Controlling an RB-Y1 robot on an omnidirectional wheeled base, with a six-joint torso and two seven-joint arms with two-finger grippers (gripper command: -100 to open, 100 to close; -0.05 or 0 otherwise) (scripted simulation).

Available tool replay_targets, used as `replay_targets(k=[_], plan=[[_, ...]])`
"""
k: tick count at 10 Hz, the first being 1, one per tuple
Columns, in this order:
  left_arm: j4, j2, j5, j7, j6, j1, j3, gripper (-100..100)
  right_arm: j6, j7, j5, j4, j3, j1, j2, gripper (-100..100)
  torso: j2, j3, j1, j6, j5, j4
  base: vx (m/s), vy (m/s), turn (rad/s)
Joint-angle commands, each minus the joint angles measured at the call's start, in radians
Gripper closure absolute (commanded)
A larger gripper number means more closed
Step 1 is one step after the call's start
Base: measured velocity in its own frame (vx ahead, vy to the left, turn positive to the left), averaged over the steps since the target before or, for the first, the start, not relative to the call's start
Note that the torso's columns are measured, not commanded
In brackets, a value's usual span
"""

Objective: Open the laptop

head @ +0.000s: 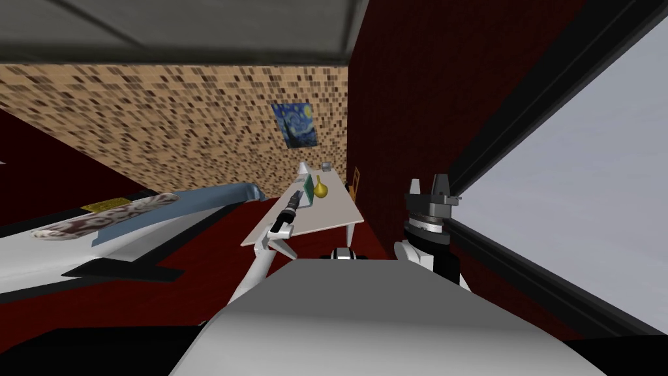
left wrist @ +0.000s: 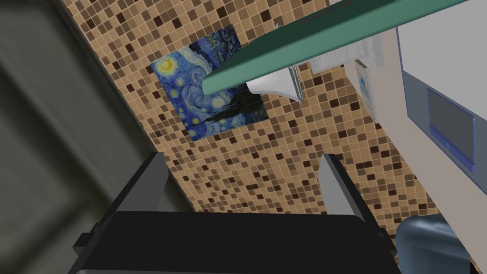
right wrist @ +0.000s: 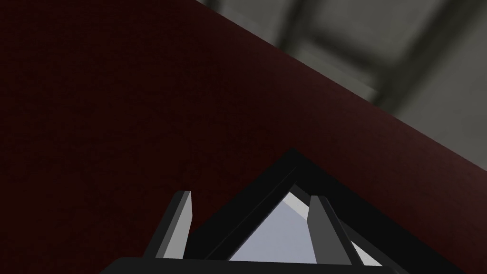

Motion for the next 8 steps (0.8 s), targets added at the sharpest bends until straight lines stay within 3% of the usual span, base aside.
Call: replay_targets(k=[1,8], plan=[[0.049,0.047,-0.006,0.003,0.049,-0.046,0.015,-100,0.0,0.0,0.0,0.0,0.0,0.0,0.0,0,0.0,0.0,0.0,0.0,0.0,0.0,0.016,-0.08,-0.064],[0.173,0.159,-0.02,0.01,0.186,-0.172,0.054,-100,0.0,0.0,0.0,0.0,0.0,0.0,0.0,0,0.0,0.0,0.0,0.0,0.0,0.0,0.009,-0.072,-0.07]])
